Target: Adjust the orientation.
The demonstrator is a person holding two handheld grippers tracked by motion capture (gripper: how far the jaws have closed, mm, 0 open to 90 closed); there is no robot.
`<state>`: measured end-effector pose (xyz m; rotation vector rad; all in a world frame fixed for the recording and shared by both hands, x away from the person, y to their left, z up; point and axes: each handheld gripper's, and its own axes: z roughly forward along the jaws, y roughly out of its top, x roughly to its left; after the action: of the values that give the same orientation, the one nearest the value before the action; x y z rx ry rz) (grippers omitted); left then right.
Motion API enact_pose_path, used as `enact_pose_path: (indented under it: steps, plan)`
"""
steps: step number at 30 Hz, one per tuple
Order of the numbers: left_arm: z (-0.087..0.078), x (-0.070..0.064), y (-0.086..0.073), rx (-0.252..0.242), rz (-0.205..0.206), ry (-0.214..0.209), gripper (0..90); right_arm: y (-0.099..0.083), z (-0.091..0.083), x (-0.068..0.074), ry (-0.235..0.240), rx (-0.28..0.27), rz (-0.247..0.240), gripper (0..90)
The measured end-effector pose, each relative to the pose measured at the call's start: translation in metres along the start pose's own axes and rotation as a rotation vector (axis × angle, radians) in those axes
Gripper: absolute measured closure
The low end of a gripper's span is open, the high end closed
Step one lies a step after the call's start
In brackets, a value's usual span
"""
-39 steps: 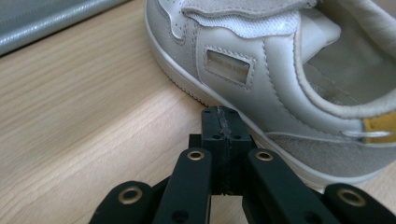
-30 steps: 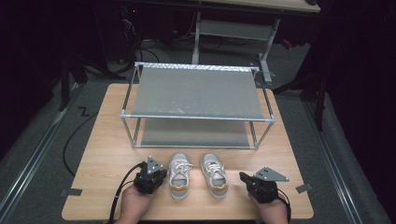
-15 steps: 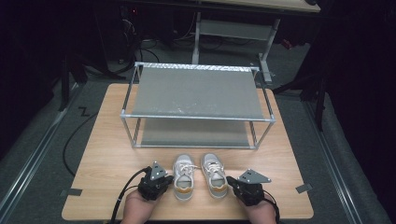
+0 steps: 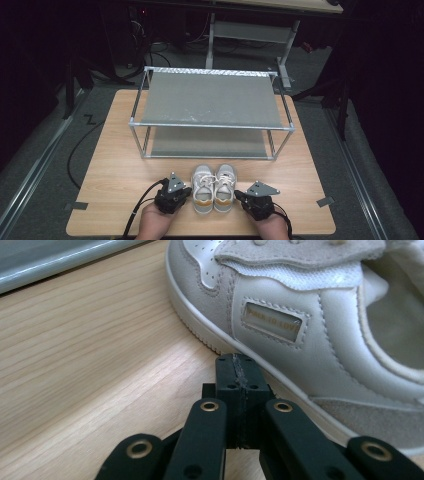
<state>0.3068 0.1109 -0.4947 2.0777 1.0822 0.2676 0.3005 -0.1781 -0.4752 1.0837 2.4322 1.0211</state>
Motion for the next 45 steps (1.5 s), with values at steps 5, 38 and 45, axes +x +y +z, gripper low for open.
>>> enact_pose_path:
  steps: [5, 38, 45]
  plan:
    - [0.002, -0.002, 0.002, 0.001, 0.012, 0.013, 90.0, -0.001, 0.0, 0.0, 0.001, -0.002, 0.003, 90.0]
    - [0.075, -0.078, 0.062, 0.005, 0.12, -0.045, 90.0, -0.039, -0.047, -0.084, -0.195, -0.017, 0.243, 90.0]
    - [0.076, -0.072, 0.062, -0.001, 0.097, -0.032, 90.0, -0.035, -0.041, -0.081, -0.195, -0.015, 0.231, 90.0]
